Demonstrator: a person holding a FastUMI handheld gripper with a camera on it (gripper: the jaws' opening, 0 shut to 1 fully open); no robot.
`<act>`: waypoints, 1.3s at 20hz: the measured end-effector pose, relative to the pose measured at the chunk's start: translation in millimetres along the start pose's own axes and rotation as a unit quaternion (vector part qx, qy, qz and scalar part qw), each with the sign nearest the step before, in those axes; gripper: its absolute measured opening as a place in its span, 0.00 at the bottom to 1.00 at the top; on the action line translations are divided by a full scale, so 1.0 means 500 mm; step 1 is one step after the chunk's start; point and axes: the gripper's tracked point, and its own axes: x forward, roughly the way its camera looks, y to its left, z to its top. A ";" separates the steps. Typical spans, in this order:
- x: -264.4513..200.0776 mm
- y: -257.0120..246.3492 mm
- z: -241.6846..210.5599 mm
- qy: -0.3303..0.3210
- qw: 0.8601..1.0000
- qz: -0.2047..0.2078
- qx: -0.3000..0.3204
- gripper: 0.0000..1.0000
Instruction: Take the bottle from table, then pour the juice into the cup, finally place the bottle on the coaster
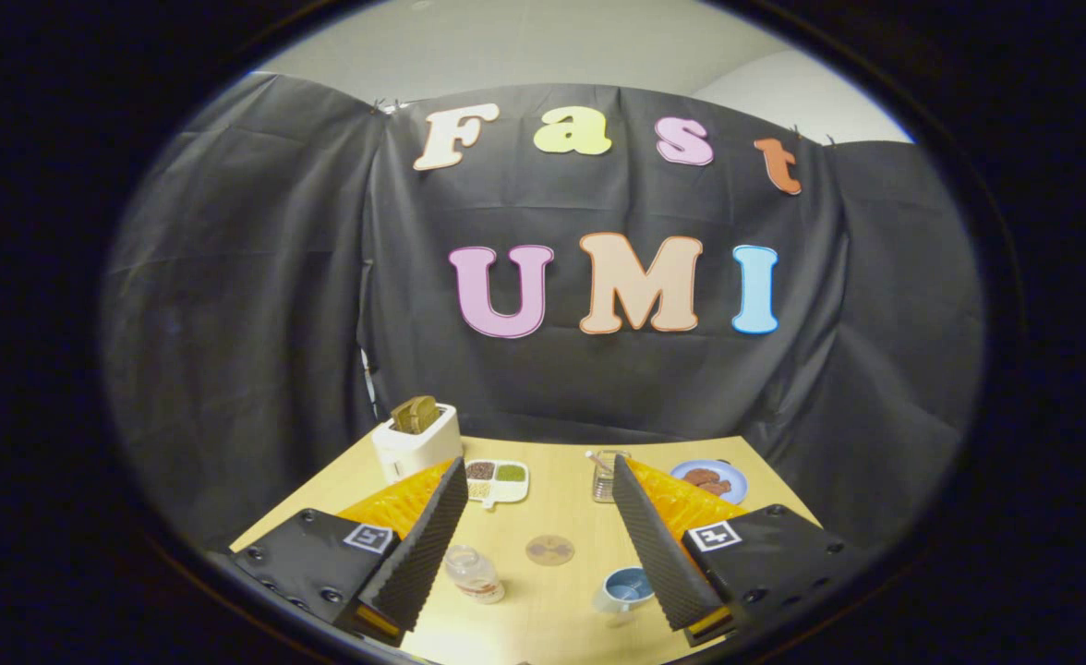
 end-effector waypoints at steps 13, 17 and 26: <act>-0.012 0.085 -0.102 0.005 1.000 -0.022 0.019 0.99; -0.005 0.136 -0.170 0.024 0.999 -0.039 0.026 0.99; 0.031 0.190 -0.329 0.064 0.993 -0.096 0.032 0.99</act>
